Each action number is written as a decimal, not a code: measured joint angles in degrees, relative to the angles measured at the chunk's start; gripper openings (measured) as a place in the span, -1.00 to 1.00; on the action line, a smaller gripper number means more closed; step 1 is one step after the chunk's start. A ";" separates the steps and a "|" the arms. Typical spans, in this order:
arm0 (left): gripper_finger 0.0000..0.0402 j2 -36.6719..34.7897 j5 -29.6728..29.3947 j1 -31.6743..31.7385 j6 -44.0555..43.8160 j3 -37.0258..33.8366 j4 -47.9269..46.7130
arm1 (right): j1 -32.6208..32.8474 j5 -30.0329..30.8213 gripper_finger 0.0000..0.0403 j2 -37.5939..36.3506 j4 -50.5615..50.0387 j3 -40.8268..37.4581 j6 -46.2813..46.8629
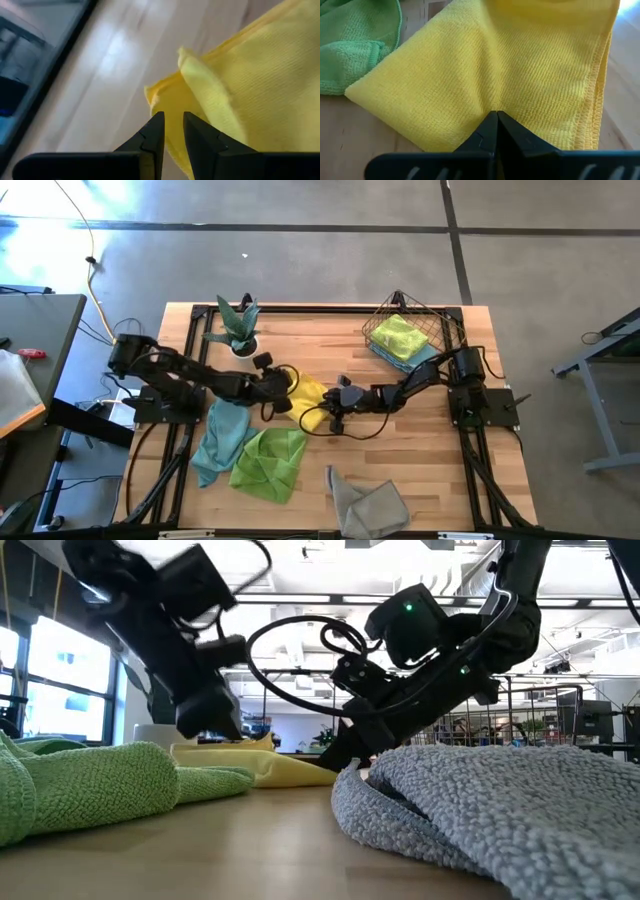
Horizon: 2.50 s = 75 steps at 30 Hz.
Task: Fold microfiber towels
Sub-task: Fold the yellow towel, then put the yellow towel into the wire basket
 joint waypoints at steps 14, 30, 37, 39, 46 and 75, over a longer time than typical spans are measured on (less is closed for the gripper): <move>-0.69 2.53 13.98 -3.44 3.01 -0.31 10.67 | -0.29 -0.31 -1.00 0.13 1.00 -0.14 -0.02; -0.69 5.67 1.12 0.94 3.08 -0.26 -0.17 | -0.29 -0.20 -1.00 0.24 2.78 -0.21 0.00; -0.69 2.60 1.74 -1.93 2.49 2.74 -7.09 | 0.32 -0.93 -1.00 -0.79 7.61 -0.03 0.36; -0.69 0.94 1.92 -3.06 2.48 4.07 -10.07 | 0.27 -0.96 -1.00 -0.79 7.34 0.41 1.79; -0.69 -1.01 15.44 -5.64 2.00 4.95 -13.96 | 1.40 -3.12 -0.74 -0.81 5.88 4.20 6.40; -0.69 7.47 28.92 -10.40 -9.99 4.99 11.42 | 4.56 18.22 -0.26 -5.99 -27.11 6.05 2.62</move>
